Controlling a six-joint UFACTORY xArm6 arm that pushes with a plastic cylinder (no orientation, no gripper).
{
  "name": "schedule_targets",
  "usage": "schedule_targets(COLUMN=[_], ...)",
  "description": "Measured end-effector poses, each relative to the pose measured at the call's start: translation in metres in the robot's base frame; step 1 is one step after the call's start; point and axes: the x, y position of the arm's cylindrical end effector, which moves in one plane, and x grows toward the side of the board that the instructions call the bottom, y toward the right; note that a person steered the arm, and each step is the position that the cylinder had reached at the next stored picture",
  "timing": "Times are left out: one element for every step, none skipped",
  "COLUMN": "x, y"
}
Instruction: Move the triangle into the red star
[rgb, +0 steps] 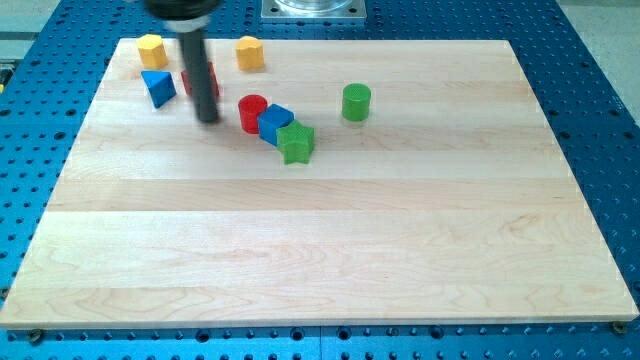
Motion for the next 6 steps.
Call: schedule_targets(x=[-0.018,-0.017,0.003,-0.036,-0.065,-0.087], y=[-0.030,-0.037,-0.062,-0.087,-0.045,-0.034])
